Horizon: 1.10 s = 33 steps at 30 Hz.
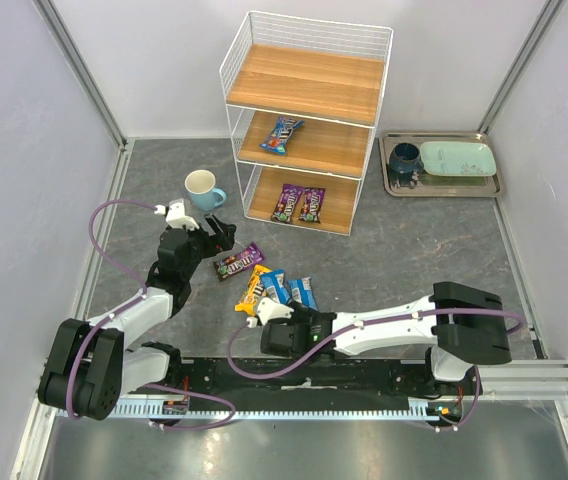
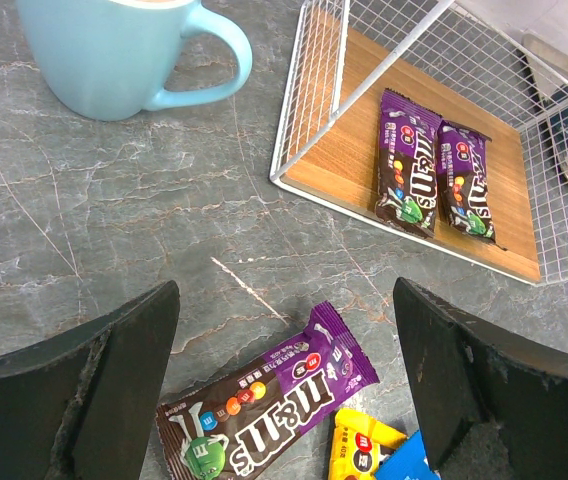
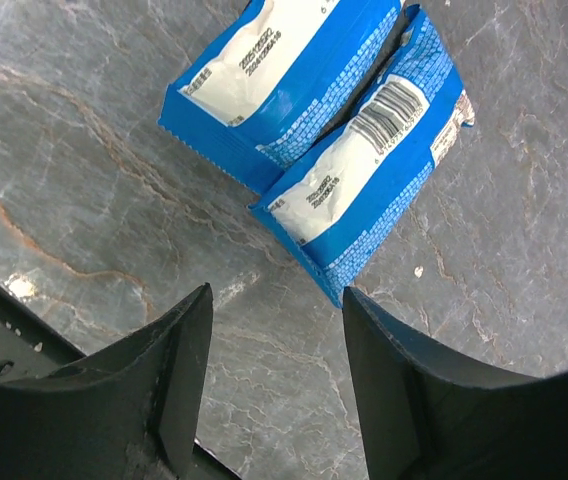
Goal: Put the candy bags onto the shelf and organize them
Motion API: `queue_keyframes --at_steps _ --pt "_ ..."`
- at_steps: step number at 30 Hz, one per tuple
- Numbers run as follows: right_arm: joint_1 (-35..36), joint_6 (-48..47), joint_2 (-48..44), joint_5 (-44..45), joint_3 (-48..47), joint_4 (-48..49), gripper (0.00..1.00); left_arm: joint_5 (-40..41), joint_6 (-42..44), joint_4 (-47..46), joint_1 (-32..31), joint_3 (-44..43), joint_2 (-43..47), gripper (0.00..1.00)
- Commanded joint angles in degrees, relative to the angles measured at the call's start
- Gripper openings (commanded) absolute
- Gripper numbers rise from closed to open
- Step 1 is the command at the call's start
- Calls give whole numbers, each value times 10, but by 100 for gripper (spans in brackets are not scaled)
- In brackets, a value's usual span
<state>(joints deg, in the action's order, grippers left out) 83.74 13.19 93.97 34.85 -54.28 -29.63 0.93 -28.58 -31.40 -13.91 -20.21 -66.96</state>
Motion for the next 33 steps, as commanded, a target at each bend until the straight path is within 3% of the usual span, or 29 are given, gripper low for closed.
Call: queue_keyframes --at_steps 1,25,33 --pt "2 -5 16 46 -32 3 61 -6 -12 -18 -2 -8 -2 94" --pt "-11 23 72 80 -32 5 50 -4 -12 -17 -2 -7 -1 94" --pt "-14 51 82 94 -36 6 28 -3 -13 -17 -2 -7 -1 94"
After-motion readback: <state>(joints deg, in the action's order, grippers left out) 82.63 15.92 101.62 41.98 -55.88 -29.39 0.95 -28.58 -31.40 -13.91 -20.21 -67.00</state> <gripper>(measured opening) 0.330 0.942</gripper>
